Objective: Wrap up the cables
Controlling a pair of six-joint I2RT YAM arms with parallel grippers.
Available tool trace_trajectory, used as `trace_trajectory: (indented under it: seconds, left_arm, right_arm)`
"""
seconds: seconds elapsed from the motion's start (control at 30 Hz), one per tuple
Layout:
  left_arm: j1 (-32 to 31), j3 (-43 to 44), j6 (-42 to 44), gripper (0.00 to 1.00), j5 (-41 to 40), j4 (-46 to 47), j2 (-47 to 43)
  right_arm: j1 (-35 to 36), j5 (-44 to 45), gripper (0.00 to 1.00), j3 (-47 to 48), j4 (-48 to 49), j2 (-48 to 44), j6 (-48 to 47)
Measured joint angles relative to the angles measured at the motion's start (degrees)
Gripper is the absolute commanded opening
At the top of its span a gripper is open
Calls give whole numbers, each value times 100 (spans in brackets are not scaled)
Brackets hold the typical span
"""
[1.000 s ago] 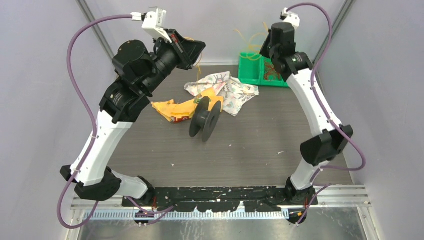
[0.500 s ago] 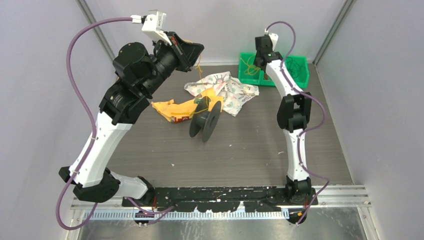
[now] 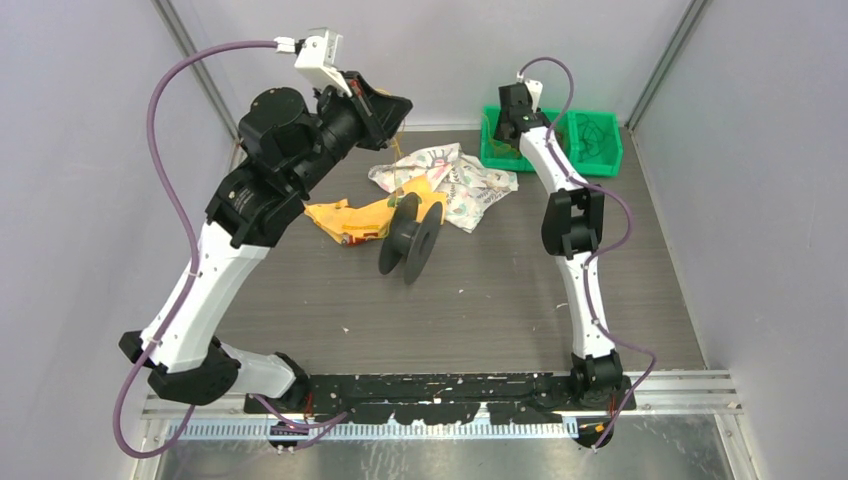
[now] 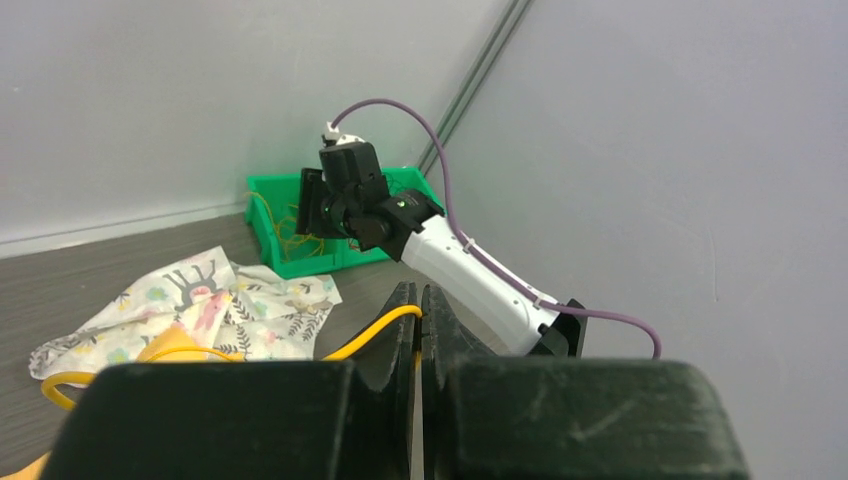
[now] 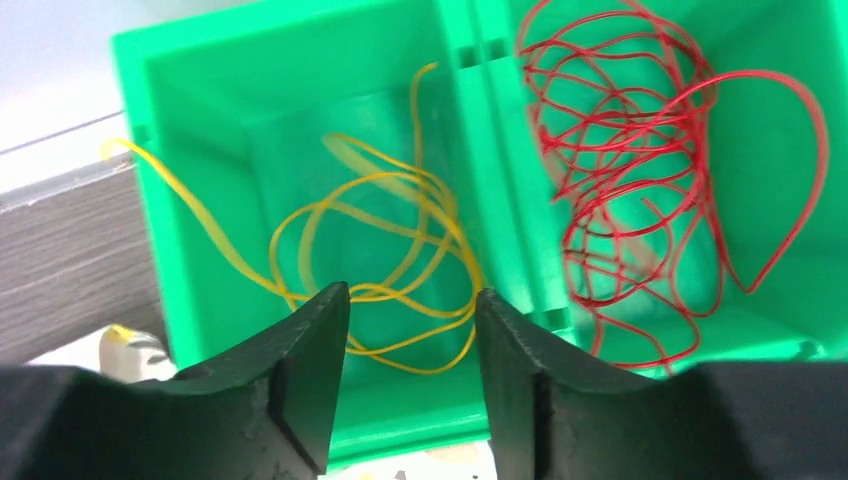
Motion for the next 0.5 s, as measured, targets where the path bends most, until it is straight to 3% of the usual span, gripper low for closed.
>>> trace_trajectory:
  seconds: [0.07,0.13,0.33,0.5]
  left_arm:
    - [0,-85,-48,0,46,4,0]
    - [0,-151,-118,1,101,9,2]
    - [0,-299,-328,0,402,11,70]
    - [0,-334,-566,1,695,13,192]
  right_arm:
    - [2,-63,76,-33,61,-42,7]
    - [15,-76,82,-177,94,-173,28]
    - [50,-168,84,-697,87,-1023,46]
    - [105,-614,84,-1410,109,-2566,284]
